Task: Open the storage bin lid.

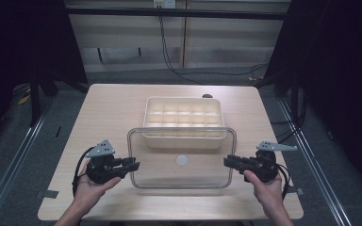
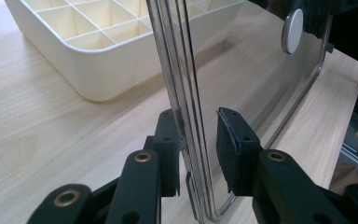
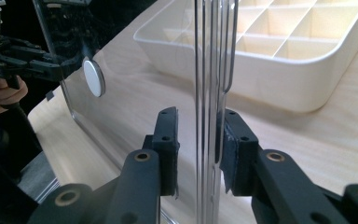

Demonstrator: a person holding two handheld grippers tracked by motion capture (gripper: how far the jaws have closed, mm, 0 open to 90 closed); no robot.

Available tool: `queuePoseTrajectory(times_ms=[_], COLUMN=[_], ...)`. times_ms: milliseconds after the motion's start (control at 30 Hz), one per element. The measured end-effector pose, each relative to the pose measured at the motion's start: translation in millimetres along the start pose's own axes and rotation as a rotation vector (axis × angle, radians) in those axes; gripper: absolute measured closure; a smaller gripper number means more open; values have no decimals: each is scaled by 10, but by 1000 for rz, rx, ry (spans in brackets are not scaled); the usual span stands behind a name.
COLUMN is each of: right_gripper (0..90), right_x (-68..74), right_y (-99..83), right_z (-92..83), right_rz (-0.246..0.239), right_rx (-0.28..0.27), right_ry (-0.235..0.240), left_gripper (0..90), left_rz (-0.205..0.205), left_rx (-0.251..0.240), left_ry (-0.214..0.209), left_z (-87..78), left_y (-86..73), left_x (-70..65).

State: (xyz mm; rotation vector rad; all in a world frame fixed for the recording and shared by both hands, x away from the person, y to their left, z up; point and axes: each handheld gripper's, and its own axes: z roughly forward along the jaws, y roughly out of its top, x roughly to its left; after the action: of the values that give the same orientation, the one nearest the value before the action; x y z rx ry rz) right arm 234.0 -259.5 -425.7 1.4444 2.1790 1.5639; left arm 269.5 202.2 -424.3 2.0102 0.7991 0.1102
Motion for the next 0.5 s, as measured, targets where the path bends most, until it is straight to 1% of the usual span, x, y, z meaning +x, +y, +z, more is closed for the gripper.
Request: queuePoseTrajectory(times_ms=[33,100,133,267,367,467,500], right_gripper=[699,697,698,698,697,698,698], right_x=[15,23,40,51,38,36,35], right_y=[-22,-32,-53,-87,-132,-158,-170], right_z=[0,-1,-9,-9,24,36,37], right_rz=[5,2,1,2,8,8,10], right_rx=[17,22,25,29,35,38,38], right_ry=[-3,-5,-2,-3,-4,-2,2], left_gripper=[707,707,707,706,699,696,697], left_rz=[3,8,0,-6,-1,-4,-1], left_rx=[12,19,25,35,57,55,62], left_ry=[1,0,-4,-7,4,4,1], left_z=[-6,-9,-5,19,53,58,63], left_y=[-30,-43,-69,-115,-171,-187,-202], left_x=[-15,-20,-24,-17,-23,-26,-22])
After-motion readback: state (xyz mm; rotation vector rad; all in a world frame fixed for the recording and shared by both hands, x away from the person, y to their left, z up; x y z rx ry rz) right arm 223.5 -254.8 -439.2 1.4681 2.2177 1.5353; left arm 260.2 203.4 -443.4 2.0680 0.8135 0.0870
